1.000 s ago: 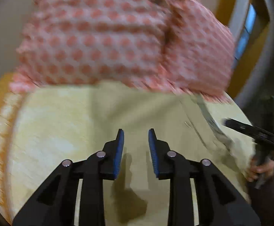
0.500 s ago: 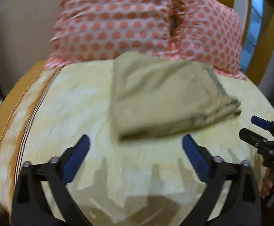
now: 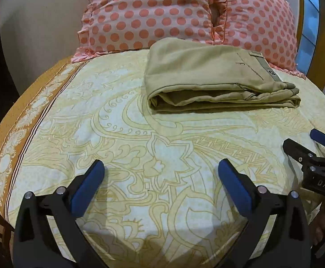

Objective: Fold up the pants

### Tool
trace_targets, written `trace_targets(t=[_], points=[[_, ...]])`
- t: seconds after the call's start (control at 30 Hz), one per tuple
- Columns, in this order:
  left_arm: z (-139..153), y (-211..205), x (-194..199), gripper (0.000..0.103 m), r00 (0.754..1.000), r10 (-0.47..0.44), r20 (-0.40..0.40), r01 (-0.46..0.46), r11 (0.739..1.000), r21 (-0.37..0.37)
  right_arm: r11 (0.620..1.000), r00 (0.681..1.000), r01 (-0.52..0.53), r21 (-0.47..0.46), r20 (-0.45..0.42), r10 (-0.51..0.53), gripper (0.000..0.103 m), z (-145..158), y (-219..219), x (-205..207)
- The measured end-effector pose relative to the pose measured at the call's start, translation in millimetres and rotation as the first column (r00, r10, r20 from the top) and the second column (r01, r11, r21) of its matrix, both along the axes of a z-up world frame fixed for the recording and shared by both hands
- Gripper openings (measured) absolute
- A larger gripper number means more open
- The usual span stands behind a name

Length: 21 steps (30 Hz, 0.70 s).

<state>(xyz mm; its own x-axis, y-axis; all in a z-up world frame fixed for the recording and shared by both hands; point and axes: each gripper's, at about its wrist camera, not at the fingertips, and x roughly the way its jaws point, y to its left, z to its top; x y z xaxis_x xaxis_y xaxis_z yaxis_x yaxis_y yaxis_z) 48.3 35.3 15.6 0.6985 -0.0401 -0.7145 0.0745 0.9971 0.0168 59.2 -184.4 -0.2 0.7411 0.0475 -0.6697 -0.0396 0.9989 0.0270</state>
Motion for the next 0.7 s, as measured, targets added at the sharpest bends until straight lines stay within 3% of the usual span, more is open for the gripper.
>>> trace_targets(t=[0.7], points=[[-1.0, -0.5, -1.6, 0.101, 1.0, -0.001, 0.013, 0.001, 1.0, 0.001, 1.0, 1.0, 0.006, -0.002, 0.008, -0.006, 0.102, -0.8, -0.8, -0.4]])
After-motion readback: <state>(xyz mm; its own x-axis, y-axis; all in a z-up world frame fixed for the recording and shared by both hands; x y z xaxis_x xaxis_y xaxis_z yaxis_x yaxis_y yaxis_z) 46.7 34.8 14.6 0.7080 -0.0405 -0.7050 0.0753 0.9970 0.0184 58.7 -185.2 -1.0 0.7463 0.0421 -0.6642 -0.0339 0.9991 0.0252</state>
